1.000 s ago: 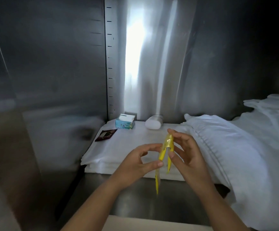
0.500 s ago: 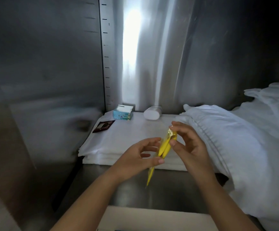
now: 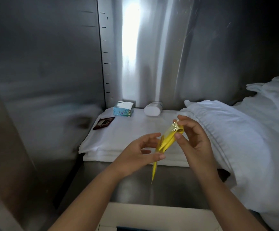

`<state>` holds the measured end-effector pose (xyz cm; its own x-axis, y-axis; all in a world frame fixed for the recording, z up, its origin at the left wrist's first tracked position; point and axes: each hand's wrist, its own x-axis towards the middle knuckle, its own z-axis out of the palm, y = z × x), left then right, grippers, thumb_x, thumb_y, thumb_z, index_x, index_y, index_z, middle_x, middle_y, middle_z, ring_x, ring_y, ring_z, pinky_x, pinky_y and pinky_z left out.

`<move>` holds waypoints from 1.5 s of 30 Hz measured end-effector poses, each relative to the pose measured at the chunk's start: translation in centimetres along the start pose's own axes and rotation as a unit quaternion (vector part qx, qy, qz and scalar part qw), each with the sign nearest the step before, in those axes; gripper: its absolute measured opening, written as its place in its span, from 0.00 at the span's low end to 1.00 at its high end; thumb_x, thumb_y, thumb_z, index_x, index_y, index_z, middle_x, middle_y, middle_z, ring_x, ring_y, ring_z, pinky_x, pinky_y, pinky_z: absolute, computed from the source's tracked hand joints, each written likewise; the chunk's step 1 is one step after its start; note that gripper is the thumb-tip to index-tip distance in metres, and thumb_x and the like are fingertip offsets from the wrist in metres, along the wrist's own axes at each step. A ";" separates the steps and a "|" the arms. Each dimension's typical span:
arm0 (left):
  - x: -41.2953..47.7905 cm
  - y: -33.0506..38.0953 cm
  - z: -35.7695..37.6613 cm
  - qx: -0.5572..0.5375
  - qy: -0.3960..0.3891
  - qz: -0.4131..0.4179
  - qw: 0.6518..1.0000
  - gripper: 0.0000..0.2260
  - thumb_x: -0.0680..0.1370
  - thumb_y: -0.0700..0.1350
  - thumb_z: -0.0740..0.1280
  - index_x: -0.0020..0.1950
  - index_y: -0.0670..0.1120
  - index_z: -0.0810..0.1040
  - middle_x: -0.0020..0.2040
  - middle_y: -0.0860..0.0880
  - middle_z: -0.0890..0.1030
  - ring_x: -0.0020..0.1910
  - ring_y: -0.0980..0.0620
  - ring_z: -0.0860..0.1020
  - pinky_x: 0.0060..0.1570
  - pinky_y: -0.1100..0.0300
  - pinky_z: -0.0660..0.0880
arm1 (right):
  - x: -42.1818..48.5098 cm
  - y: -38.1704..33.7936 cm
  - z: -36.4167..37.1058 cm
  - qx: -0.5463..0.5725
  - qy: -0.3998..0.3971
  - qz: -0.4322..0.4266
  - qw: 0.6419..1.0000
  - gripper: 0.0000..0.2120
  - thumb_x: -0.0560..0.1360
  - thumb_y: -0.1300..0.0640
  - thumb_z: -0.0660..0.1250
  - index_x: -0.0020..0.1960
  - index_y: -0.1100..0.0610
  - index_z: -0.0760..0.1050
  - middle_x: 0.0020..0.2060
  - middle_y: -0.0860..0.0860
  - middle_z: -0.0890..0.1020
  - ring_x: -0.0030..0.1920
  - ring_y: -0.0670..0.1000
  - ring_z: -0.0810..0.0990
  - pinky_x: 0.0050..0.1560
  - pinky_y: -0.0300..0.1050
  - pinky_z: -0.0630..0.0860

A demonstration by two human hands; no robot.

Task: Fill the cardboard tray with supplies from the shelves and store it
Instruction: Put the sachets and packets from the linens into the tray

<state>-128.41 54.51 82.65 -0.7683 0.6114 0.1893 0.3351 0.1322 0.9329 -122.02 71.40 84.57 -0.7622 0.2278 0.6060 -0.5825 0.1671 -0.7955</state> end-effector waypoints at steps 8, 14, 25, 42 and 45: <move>0.0 0.2 0.0 -0.048 0.077 0.027 0.995 0.29 0.65 0.50 0.75 0.64 0.54 0.73 0.51 0.56 0.80 0.54 0.58 0.78 0.62 0.55 0.73 | 0.0 -0.4 0.0 0.019 0.011 0.007 1.000 0.12 0.71 0.57 0.66 0.55 0.55 0.74 0.62 0.51 0.76 0.61 0.42 0.76 0.53 0.31 0.73; 0.2 0.4 -0.3 -0.120 0.161 0.059 0.978 0.31 0.62 0.49 0.77 0.63 0.53 0.72 0.52 0.53 0.80 0.54 0.59 0.79 0.55 0.60 0.75 | 0.1 0.3 -0.6 0.003 -0.016 0.058 0.998 0.10 0.73 0.61 0.66 0.54 0.58 0.73 0.62 0.48 0.77 0.60 0.41 0.77 0.52 0.32 0.74; 0.1 0.6 -0.6 -0.159 0.190 0.098 0.964 0.29 0.62 0.48 0.75 0.62 0.53 0.72 0.57 0.43 0.79 0.58 0.50 0.78 0.53 0.63 0.76 | -0.1 1.3 -1.1 -0.078 -0.145 0.125 0.978 0.07 0.73 0.57 0.70 0.48 0.54 0.73 0.55 0.44 0.80 0.59 0.45 0.77 0.64 0.44 0.69; -0.2 1.1 0.0 -0.144 0.168 0.116 0.968 0.28 0.66 0.42 0.75 0.63 0.53 0.71 0.56 0.49 0.80 0.57 0.55 0.78 0.53 0.62 0.75 | -0.5 1.5 -0.1 -0.216 -0.228 0.171 0.934 0.24 0.58 0.39 0.77 0.48 0.44 0.71 0.47 0.39 0.80 0.52 0.41 0.79 0.55 0.43 0.76; -0.3 1.2 0.0 -0.137 0.167 0.118 0.969 0.27 0.66 0.42 0.75 0.63 0.53 0.72 0.56 0.50 0.81 0.57 0.55 0.78 0.53 0.61 0.76 | -0.5 1.7 0.2 -0.227 -0.229 0.170 0.931 0.25 0.55 0.36 0.75 0.46 0.40 0.69 0.47 0.38 0.78 0.51 0.41 0.78 0.55 0.46 0.77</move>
<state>-127.80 54.51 83.67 -0.8364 0.3071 0.4540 0.4016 -0.2202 0.8889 -122.65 71.39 82.94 -0.9818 -0.0745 0.1747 -0.1856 0.5717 -0.7992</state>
